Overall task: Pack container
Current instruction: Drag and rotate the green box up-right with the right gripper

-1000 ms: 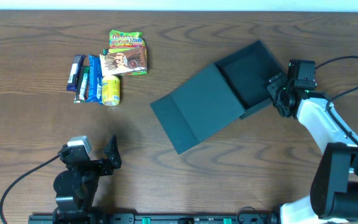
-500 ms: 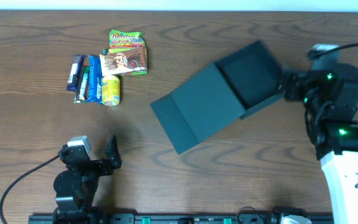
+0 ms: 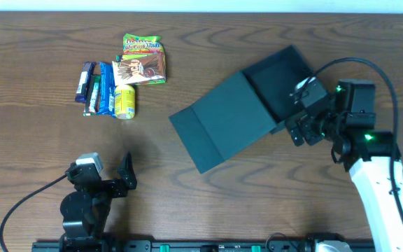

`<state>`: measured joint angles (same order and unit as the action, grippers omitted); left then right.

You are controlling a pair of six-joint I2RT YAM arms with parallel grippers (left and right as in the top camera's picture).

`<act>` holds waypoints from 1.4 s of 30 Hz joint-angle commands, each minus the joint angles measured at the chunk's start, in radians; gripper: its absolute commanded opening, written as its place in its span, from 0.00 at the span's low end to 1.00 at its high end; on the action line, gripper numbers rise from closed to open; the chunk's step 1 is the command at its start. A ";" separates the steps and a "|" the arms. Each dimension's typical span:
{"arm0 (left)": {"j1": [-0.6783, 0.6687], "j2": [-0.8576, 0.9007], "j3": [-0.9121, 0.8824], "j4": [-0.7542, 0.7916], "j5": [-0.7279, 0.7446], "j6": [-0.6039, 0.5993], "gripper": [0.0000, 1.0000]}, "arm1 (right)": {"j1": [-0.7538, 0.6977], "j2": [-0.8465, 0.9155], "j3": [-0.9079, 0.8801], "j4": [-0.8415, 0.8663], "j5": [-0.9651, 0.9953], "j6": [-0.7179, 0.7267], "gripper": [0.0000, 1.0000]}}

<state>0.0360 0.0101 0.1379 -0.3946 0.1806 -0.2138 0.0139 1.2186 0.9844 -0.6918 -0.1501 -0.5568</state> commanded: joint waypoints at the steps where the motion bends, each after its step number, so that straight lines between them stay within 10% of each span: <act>1: -0.004 -0.006 -0.020 -0.005 0.003 -0.011 0.95 | 0.024 0.003 0.002 -0.013 0.095 -0.126 0.99; 10: -0.004 -0.006 -0.020 -0.005 0.003 -0.011 0.96 | 0.117 0.101 0.002 -0.101 0.456 -0.364 0.94; 23: -0.004 -0.006 -0.020 -0.005 0.003 -0.011 0.96 | 0.197 0.331 0.002 -0.043 0.442 -0.435 0.92; 38: -0.004 -0.006 -0.020 -0.005 0.003 -0.011 0.95 | 0.197 0.446 0.002 0.090 0.460 -0.394 0.39; 42: -0.004 -0.006 -0.020 -0.005 0.003 -0.011 0.95 | 0.197 0.446 0.002 0.091 0.448 -0.333 0.02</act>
<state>0.0360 0.0101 0.1379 -0.3946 0.1806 -0.2138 0.2043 1.6447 0.9962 -0.5999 0.3347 -0.9455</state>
